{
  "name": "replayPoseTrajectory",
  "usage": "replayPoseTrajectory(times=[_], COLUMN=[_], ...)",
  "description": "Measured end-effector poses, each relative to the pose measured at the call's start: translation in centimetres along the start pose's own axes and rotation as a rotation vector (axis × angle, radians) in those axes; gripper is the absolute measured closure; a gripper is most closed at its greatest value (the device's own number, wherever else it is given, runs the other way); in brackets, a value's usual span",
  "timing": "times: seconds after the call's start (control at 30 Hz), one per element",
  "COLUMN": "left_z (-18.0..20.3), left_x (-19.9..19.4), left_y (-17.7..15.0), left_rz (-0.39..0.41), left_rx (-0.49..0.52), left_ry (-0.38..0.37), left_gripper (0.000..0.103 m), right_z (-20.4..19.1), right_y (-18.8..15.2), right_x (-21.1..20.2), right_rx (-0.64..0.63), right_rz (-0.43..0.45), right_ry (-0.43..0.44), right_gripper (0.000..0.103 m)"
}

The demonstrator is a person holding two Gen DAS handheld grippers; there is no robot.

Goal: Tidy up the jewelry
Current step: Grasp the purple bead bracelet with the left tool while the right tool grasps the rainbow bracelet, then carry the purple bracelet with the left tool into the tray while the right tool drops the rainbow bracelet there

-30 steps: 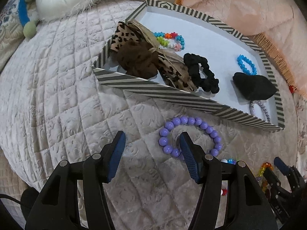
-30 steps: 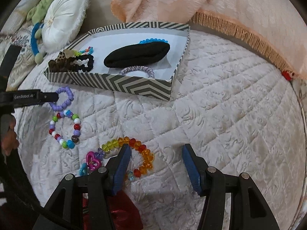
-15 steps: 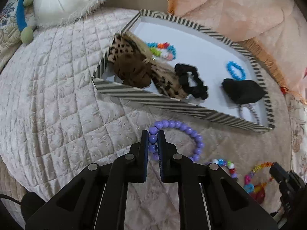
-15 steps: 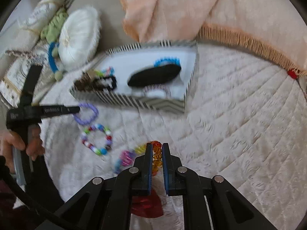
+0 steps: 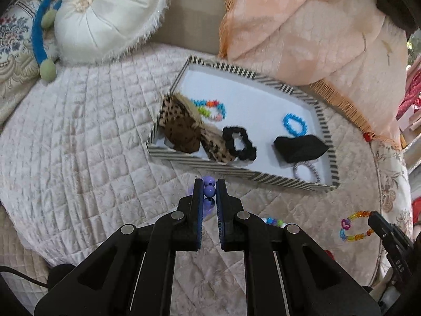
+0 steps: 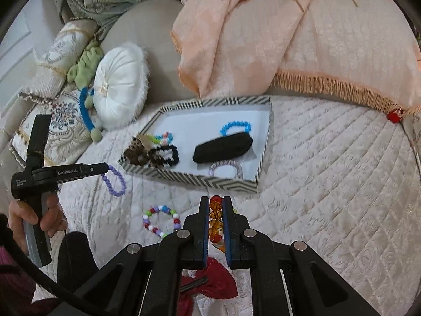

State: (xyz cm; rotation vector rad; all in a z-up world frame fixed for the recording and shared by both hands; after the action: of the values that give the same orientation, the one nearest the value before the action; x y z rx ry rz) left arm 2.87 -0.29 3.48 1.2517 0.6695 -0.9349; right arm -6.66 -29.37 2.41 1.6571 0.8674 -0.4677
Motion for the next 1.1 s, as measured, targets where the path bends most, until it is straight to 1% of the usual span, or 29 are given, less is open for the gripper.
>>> replayPoseTrajectory(times=[0.13,0.27,0.43,1.1], left_z=[0.2,0.1,0.6,1.9], left_x=[-1.7,-2.5,-3.0,-2.6], left_y=[0.5,1.0,1.4,3.6], left_rz=[0.036,0.055,0.078,0.110], left_rx=[0.010,0.008,0.033,0.092], left_ry=[0.023,0.033,0.056,0.092], left_gripper=[0.095,0.095,0.095,0.095], right_z=[-0.3,-0.7,-1.0,-2.9], right_y=[0.7,1.2,1.6,4.1], right_x=[-0.7,-1.0,-0.8,0.6], right_rx=[-0.003,-0.009,-0.018,-0.069], right_rz=[0.017,0.028,0.026,0.017], right_ry=[0.001,0.008,0.010,0.024], right_gripper=[0.094,0.094,0.094,0.094])
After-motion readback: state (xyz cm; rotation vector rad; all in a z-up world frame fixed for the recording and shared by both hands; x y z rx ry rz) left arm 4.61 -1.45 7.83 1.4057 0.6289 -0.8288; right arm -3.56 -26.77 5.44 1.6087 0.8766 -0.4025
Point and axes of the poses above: each gripper's, at about its wrist camera, not at the fingertips, and x roughly the way its jaws point, z to its right, y to its top, the point moved 1 cm from there along x, roughly the way its jaws point, and after that the axes turned 2 degrees about -y, right-handed, at the moved point
